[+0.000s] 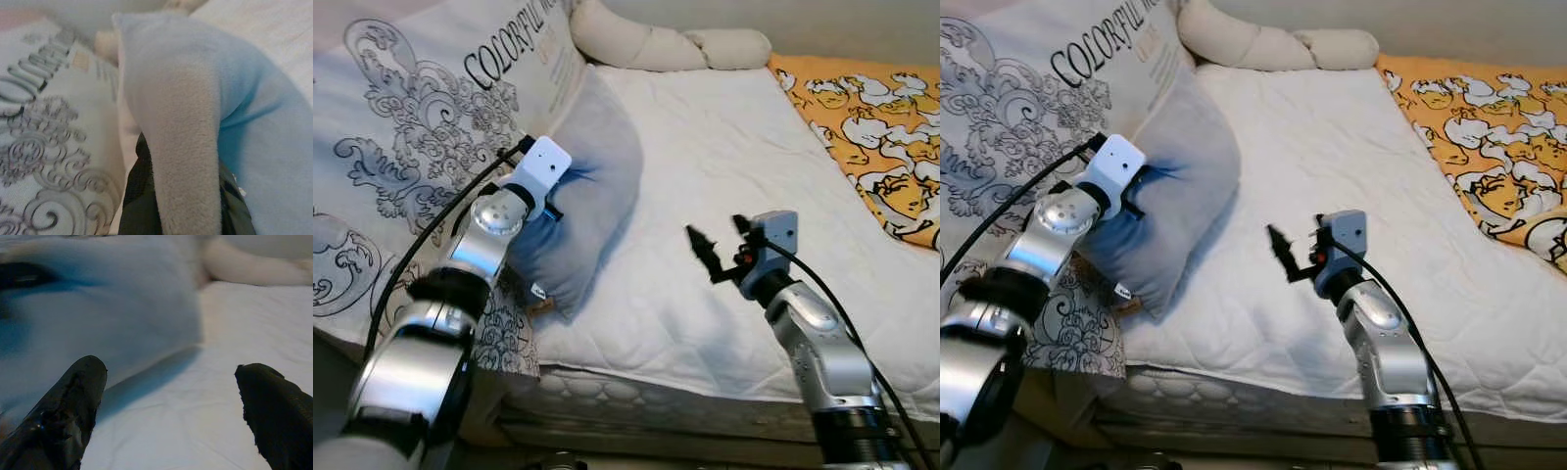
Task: Clean up the room
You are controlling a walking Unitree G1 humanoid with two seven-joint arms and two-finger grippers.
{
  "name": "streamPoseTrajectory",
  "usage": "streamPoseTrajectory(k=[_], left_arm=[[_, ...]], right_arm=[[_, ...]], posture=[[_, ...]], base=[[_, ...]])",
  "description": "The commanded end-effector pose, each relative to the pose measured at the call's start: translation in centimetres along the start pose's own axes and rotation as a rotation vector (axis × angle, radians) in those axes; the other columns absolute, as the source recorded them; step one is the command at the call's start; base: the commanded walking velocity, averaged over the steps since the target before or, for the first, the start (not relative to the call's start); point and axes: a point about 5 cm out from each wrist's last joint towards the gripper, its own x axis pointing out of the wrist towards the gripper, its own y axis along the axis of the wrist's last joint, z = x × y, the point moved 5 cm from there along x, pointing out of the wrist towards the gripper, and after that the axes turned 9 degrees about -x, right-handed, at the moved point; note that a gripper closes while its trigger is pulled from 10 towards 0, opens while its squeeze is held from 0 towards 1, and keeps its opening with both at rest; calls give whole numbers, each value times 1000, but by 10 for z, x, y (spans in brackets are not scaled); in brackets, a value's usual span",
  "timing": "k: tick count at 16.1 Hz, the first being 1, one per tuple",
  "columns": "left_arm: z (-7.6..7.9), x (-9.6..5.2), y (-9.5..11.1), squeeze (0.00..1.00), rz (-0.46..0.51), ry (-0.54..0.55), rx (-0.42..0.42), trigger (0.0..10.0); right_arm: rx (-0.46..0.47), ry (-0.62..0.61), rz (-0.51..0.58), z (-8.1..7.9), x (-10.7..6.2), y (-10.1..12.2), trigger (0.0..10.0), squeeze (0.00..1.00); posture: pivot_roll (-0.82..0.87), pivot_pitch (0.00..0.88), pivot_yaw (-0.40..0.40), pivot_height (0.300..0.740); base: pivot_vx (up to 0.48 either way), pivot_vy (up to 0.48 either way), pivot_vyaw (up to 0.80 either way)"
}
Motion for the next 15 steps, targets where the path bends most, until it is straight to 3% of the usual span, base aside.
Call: streamPoseTrajectory(k=[1,4,8,9,11,12,13,14,15], left_arm=[[-17,1,11,0,29,67,21,10000],[-42,-4,-11,0,-73,160,5,10000],[-46,-15,-54,0,-225,195,-72,10000],[-52,-21,-67,0,-278,250,-127,10000],[-50,-21,-69,0,-268,241,-177,10000],[-48,-21,-68,1000,-251,227,-186,10000],[-47,-20,-67,1000,-240,215,-176,10000],[-39,-19,-65,1000,-209,173,-232,10000],[-35,-18,-63,1000,-187,150,-285,10000]], right_arm=[[-7,68,18,-7,-2,9,10000,0],[-62,241,1,-18,-14,16,10000,0],[-78,408,-77,-30,-32,8,10000,0],[-82,433,-100,-30,-36,5,10000,0],[-91,429,-110,-26,-36,4,10000,0],[-95,426,-112,-25,-35,4,10000,0],[-95,425,-114,-25,-35,3,10000,0],[-86,429,-115,-25,-34,3,10000,0],[-79,427,-115,-26,-34,4,10000,141]], posture=[[-86,0,21,740],[-99,0,21,740],[-108,0,18,740],[-101,0,9,740],[-92,0,2,740],[-91,0,2,740],[-91,0,3,740],[-89,0,3,740],[-90,0,5,740]], base=[[0,0,0],[0,0,0],[0,0,0],[0,0,0],[0,0,0],[0,0,0],[0,0,0],[0,0,0],[0,0,0]])
